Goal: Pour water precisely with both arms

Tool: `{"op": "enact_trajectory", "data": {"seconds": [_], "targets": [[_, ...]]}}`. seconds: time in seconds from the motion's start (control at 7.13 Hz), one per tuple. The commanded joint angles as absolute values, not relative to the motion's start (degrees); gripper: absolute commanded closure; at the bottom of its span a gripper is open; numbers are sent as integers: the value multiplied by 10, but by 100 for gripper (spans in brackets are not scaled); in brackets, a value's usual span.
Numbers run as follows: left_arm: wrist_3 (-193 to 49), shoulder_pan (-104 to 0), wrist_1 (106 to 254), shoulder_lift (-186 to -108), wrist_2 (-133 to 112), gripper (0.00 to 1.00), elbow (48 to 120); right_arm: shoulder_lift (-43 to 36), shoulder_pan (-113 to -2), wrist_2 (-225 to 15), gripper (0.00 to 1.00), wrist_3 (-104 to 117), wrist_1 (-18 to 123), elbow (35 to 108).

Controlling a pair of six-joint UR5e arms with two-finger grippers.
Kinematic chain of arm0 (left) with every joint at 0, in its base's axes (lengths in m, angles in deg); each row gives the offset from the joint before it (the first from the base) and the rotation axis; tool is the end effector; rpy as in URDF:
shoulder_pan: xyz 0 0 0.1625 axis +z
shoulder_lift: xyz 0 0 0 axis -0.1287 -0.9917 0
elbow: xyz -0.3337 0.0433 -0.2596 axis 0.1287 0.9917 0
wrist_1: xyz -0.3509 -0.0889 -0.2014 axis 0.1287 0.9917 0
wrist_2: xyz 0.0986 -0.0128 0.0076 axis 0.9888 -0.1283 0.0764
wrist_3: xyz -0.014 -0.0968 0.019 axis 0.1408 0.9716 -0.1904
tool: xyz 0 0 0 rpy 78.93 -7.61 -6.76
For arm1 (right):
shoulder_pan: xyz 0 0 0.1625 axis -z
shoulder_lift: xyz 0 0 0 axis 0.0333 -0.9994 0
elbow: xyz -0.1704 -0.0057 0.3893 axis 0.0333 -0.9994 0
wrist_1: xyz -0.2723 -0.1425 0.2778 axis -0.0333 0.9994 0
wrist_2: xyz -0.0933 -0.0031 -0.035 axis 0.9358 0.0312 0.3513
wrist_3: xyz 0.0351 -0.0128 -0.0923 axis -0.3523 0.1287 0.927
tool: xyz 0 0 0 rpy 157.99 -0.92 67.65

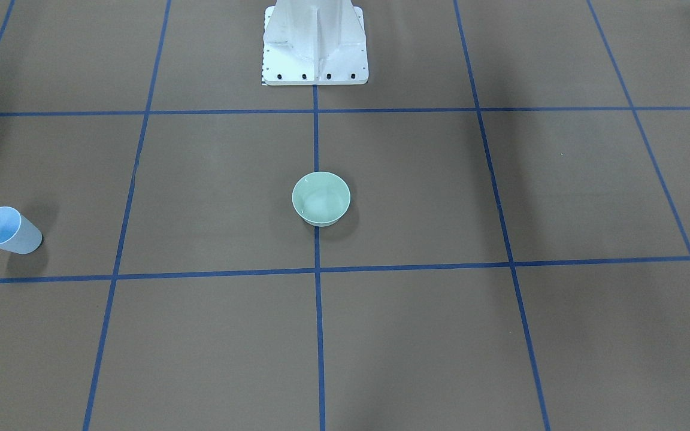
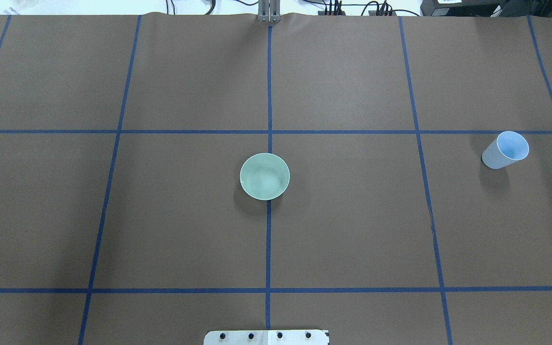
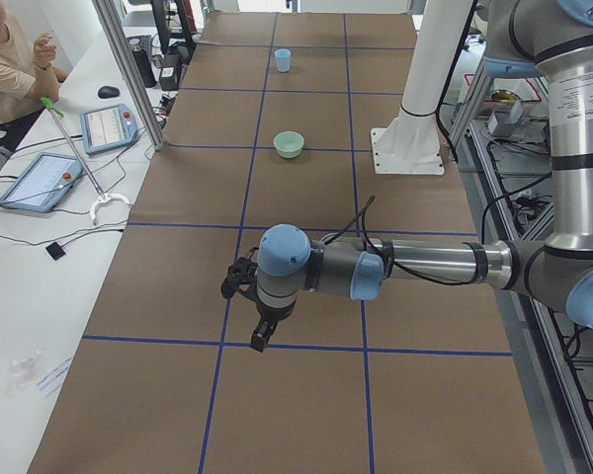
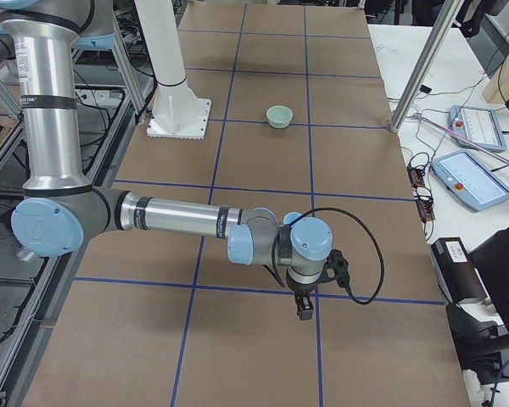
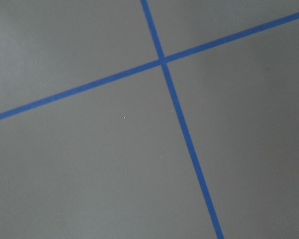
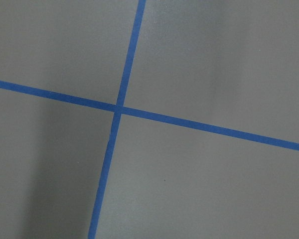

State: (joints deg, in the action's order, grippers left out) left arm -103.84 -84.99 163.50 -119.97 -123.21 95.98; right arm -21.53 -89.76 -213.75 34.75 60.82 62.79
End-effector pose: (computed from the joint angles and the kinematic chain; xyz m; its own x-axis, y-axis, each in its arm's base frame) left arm -0.0824 -0.4457 0.5921 0.7033 0.4288 -0.5670 -0.1747 0.8774 0.4468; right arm 0.0817 -0.5059 0.6859 0.7355 -0.1942 0.6491 0.1236 0.9804 0.1533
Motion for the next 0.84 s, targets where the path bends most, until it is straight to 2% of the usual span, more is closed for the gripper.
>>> {"op": "enact_trajectory", "data": {"seconds": [0.0, 0.28, 0.42, 0.7], "targets": [[-1014, -839, 1685, -1257, -1234, 0, 951, -215, -898, -2138, 0, 347, 608, 629], [-812, -832, 1716, -1263, -1277, 0, 963, -218, -898, -2139, 0, 347, 608, 629], [-778, -804, 1811, -1256, -1278, 0, 962, -218, -898, -2139, 0, 347, 608, 629], [-629, -728, 1840, -1263, -1274, 0, 980, -218, -898, -2140, 0, 347, 608, 628]]}}
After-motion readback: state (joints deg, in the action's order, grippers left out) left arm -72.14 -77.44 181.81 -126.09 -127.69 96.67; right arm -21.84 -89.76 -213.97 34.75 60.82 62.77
